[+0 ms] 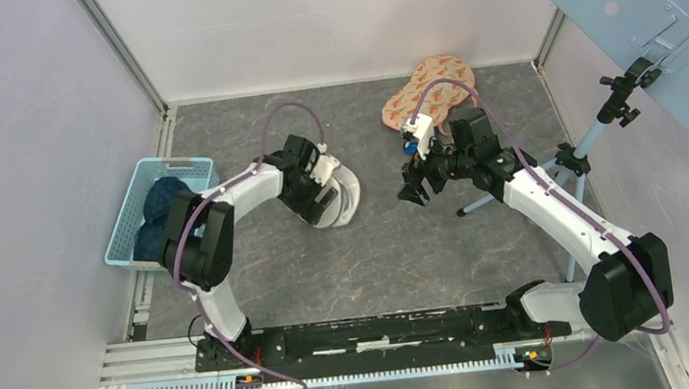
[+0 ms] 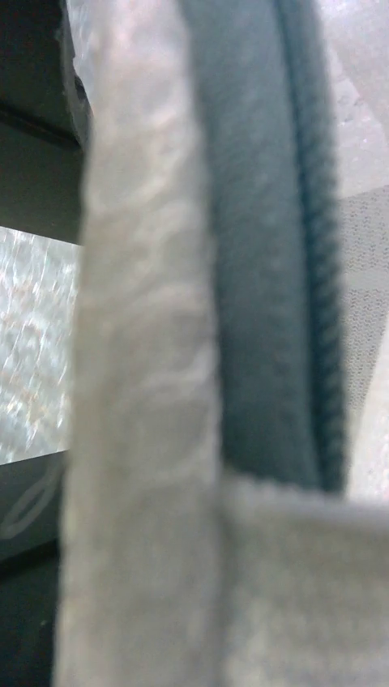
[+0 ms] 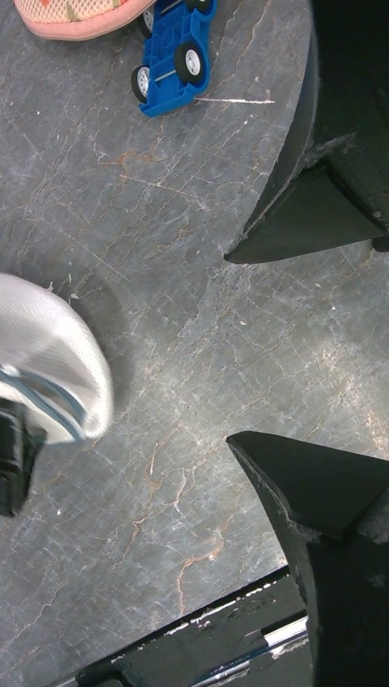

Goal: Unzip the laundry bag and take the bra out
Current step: Move the laundry bag to the center of the board.

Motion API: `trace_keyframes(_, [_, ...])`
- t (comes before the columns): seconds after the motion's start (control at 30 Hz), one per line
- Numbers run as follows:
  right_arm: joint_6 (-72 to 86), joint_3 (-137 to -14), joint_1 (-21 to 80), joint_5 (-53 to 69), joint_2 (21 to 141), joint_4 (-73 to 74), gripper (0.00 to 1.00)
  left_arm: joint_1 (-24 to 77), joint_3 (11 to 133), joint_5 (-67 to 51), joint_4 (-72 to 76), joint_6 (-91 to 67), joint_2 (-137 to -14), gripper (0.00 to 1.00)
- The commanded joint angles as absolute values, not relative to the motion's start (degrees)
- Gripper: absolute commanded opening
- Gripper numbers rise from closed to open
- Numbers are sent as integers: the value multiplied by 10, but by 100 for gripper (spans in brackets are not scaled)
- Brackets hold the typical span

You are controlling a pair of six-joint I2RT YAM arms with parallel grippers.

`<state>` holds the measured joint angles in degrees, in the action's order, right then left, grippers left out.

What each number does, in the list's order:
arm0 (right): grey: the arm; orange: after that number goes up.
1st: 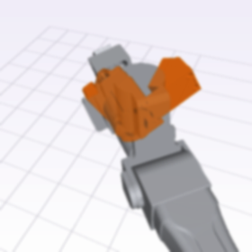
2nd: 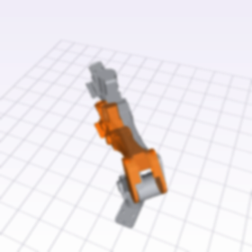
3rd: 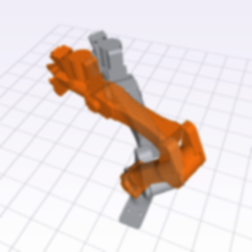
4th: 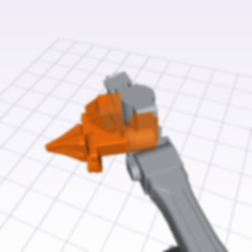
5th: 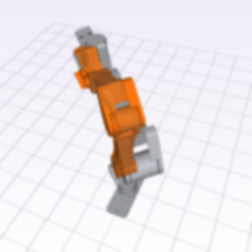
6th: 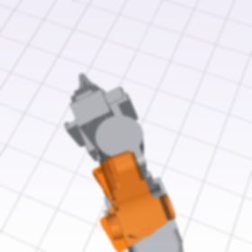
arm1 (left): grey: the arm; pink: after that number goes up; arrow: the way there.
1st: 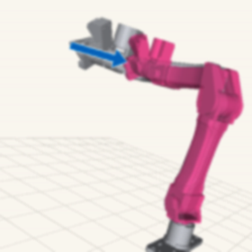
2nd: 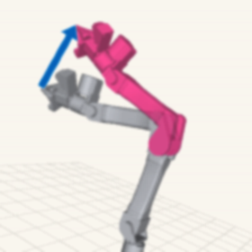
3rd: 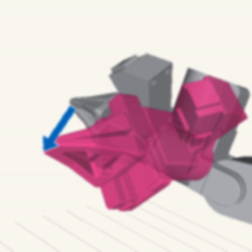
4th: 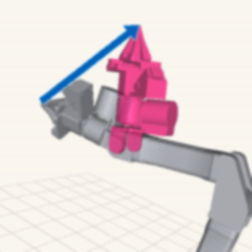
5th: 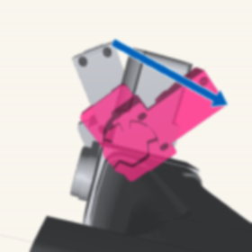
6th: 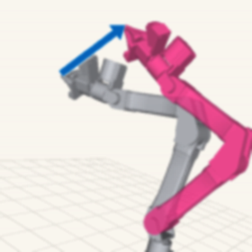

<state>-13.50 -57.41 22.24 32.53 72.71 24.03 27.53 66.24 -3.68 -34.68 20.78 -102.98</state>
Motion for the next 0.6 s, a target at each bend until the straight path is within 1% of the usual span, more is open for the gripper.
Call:
trace_keyframes(0.0, [-144,-576,222,331,724,227,82,230,725,-31,-304,214,-1075,89])
trace_keyframes(0.17, [-146,-583,222,329,747,224,82,202,809,-5,-288,210,-1141,91])
trace_keyframes(0.3, [-146,-592,222,322,763,218,82,169,949,-21,-317,152,-1230,88])
trace_keyframes(0.37, [-147,-597,222,316,770,218,82,161,995,-31,-304,131,-1259,86])
trace_keyframes(0.57, [-166,-617,223,265,787,227,81,157,1138,-54,-280,93,-1320,88])
